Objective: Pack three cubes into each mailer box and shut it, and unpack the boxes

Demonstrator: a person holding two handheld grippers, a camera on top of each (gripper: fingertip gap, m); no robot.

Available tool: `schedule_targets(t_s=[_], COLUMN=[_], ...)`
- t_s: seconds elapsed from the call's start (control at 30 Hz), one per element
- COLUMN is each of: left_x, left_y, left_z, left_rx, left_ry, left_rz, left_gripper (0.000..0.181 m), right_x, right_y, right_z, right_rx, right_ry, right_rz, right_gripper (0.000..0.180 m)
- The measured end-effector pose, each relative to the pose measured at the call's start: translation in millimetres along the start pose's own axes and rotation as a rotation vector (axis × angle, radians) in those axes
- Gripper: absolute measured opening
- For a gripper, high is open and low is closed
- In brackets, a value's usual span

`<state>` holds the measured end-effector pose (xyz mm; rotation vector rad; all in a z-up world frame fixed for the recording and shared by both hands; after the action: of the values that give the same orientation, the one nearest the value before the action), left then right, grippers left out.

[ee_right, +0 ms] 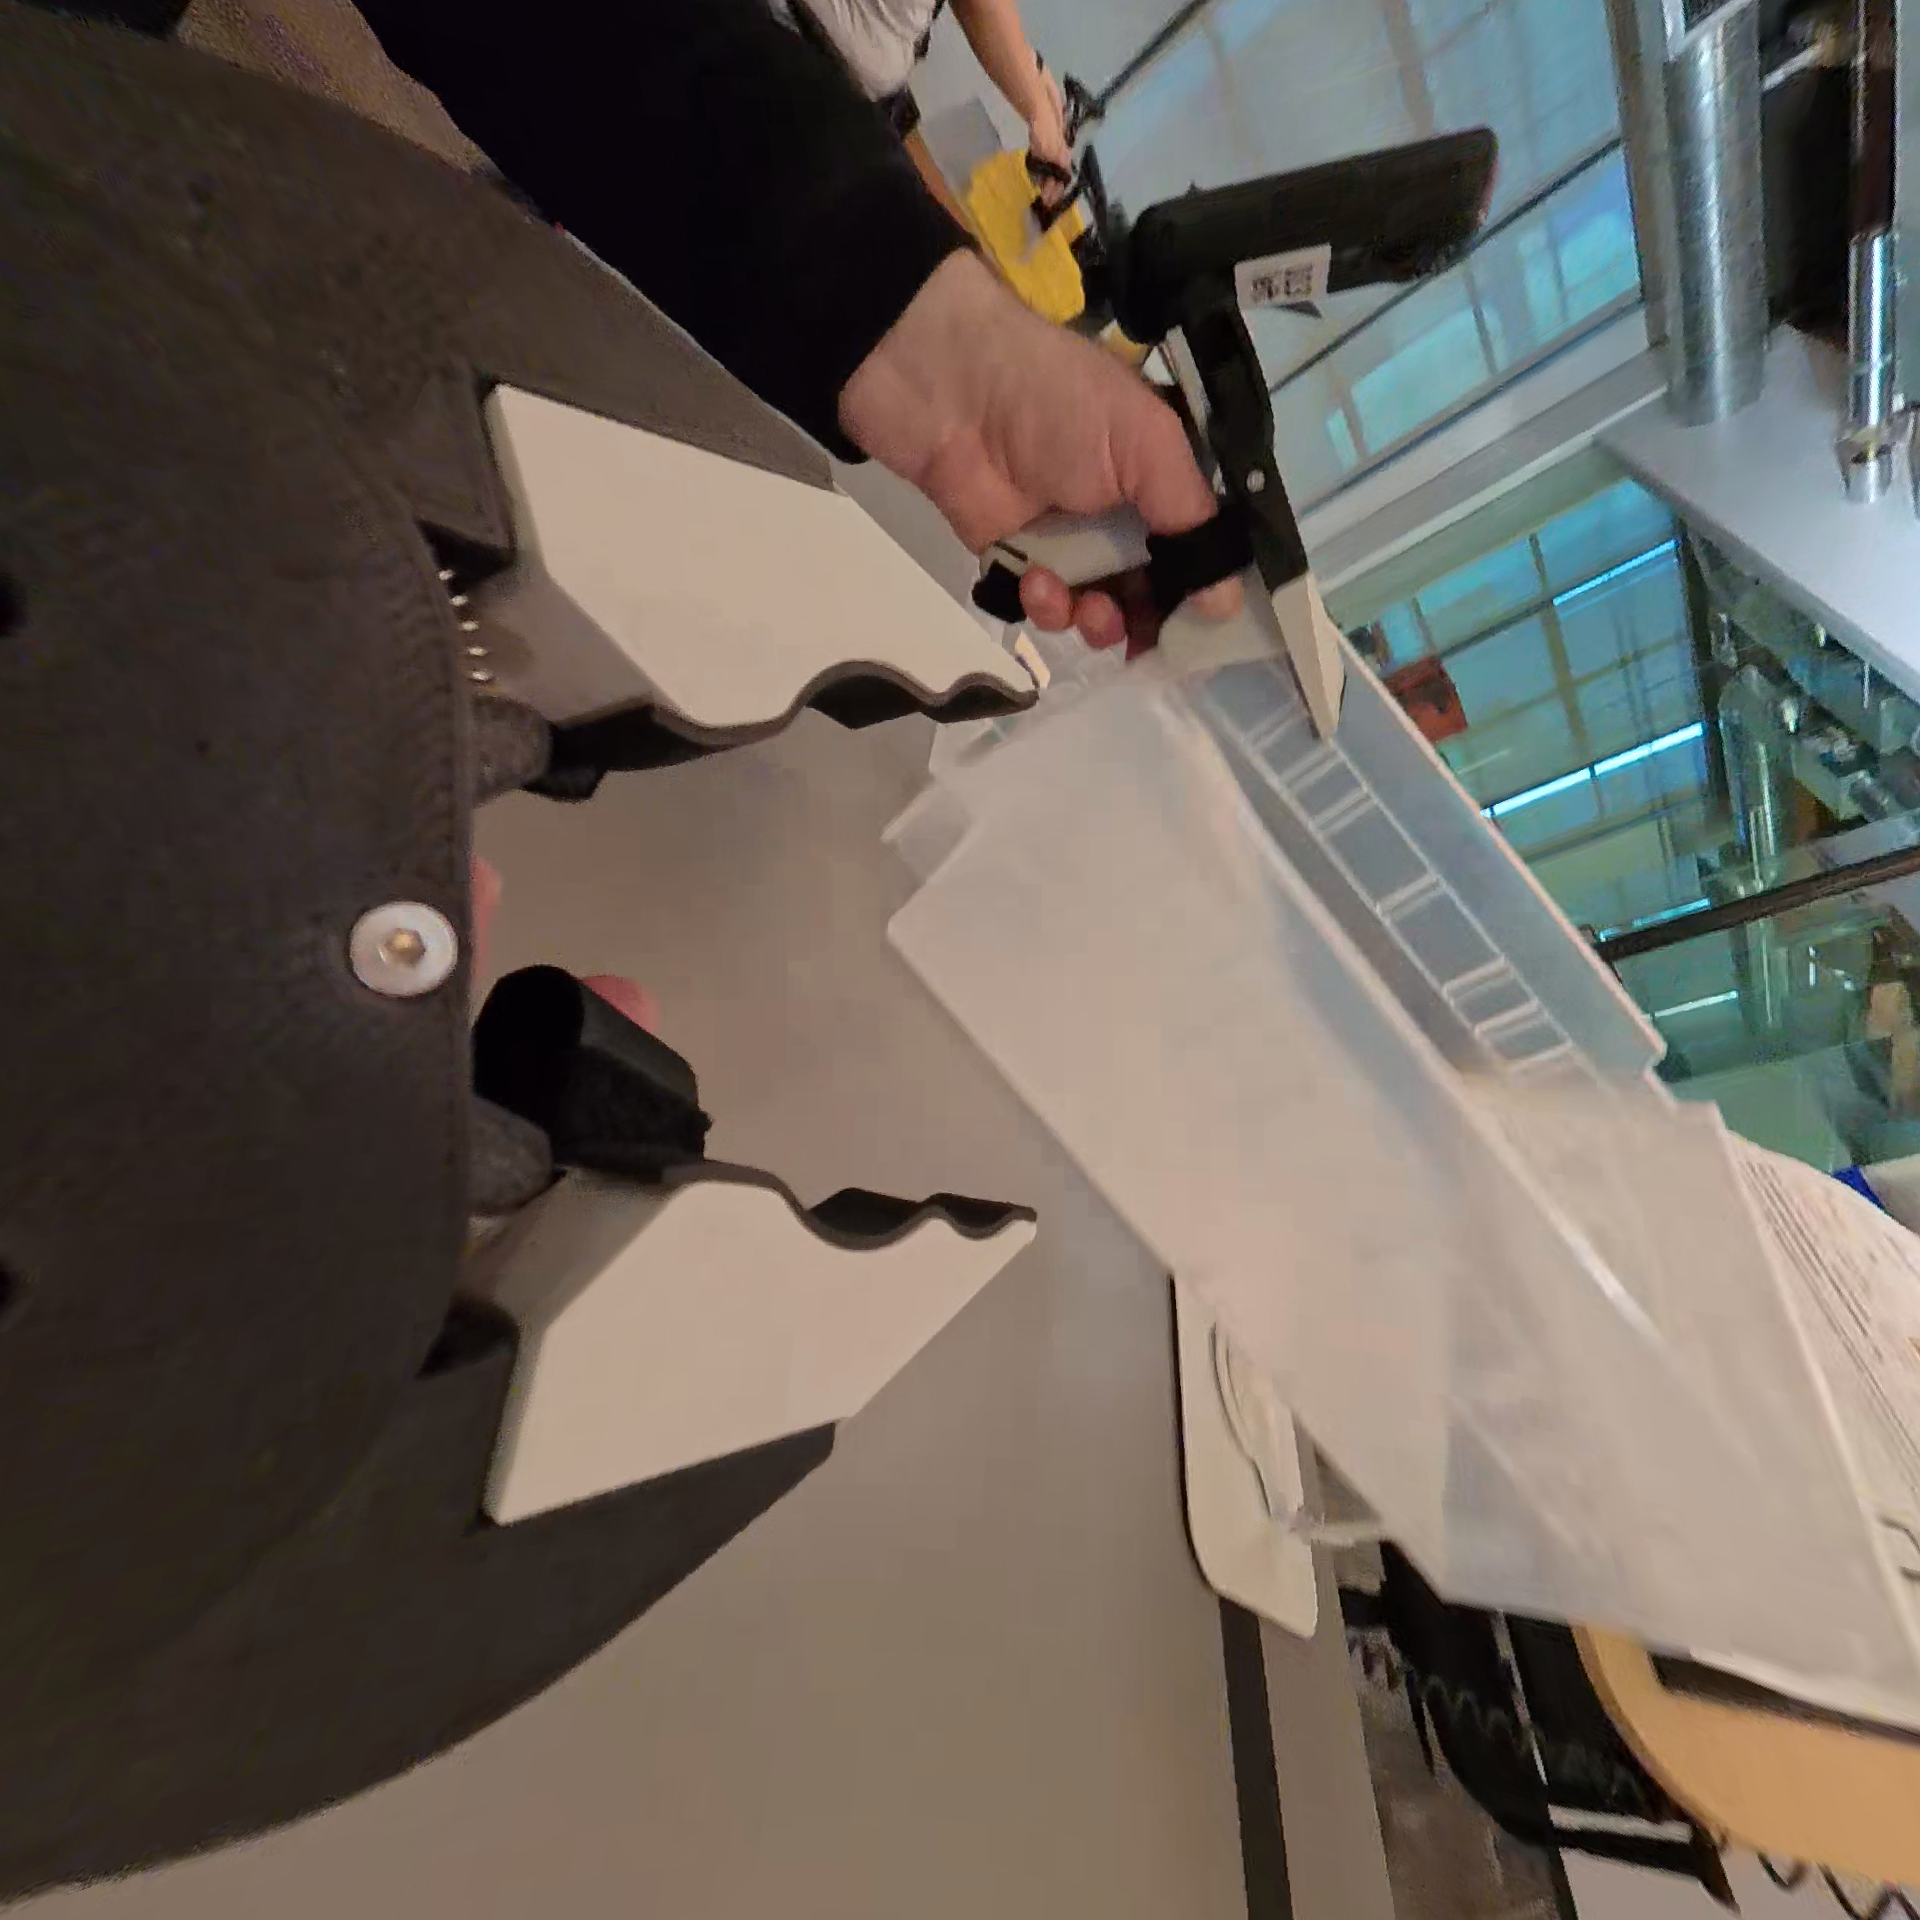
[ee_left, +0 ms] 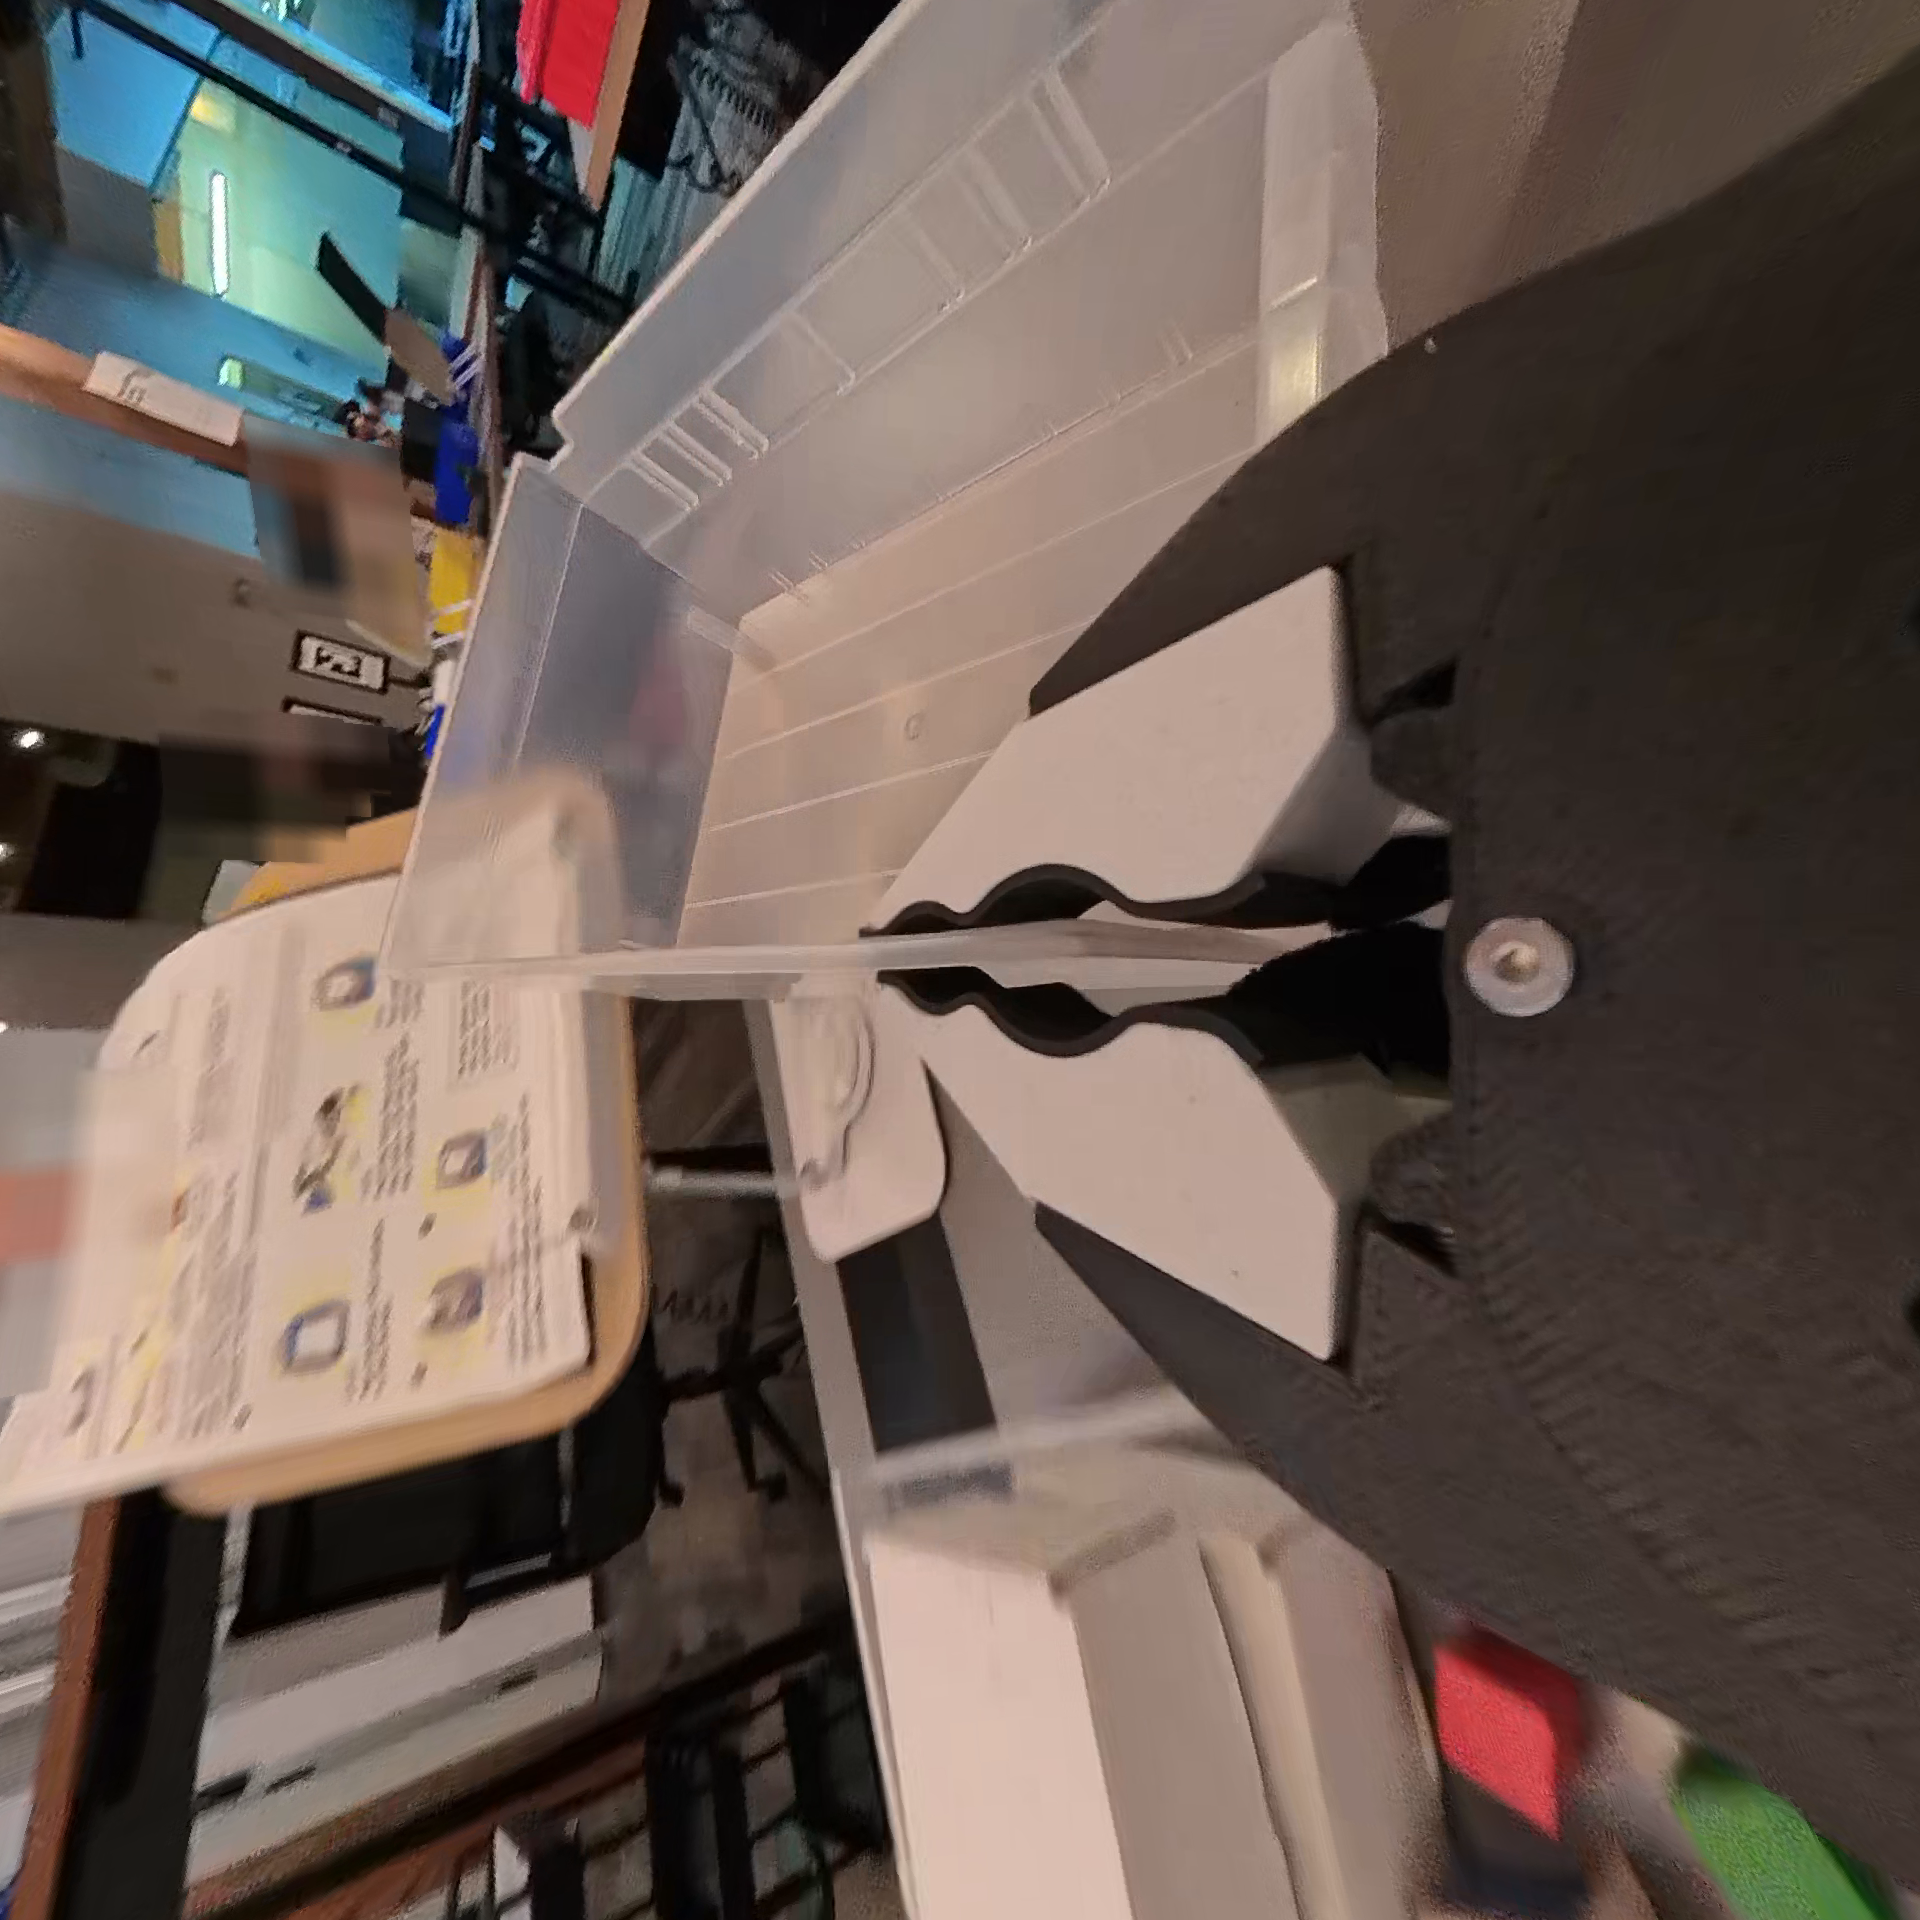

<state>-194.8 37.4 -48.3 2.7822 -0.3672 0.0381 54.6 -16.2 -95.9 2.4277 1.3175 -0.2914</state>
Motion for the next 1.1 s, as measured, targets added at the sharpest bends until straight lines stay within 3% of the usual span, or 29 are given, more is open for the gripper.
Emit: schedule_targets(t_s=[0.33, 0.57, 1.1], left_x=[123.4, 183.8, 262.8], left_y=[-114.4, -171.7, -237.4], left_z=[22.5, 37.6, 40.8], left_rx=[-0.109, -0.148, -0.159], left_ry=[0.034, 0.097, 0.135], left_rz=[0.176, 0.225, 0.295], left_gripper=[0.000, 0.004, 0.032], right_x=[73.3, 157.3, 302.2], right_y=[41.3, 76.8, 100.7], right_z=[3.6, -4.3, -20.3], right_rx=[-0.026, -0.066, -0.241], right_ry=[0.090, 0.022, 0.092], right_rz=[0.380, 0.526, 0.596], right_gripper=[0.096, 0.079, 0.058])
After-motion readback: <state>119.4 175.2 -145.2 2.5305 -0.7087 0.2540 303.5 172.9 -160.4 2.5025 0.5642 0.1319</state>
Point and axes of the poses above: each gripper's, where its closed fingertips meet, y back along the fingers, z out of its underside, x = y × z across the jaws, the point moved 4 cm from there along y, back along the fingers, and after that the axes turned 14 degrees about -x, right-handed, at the moved point
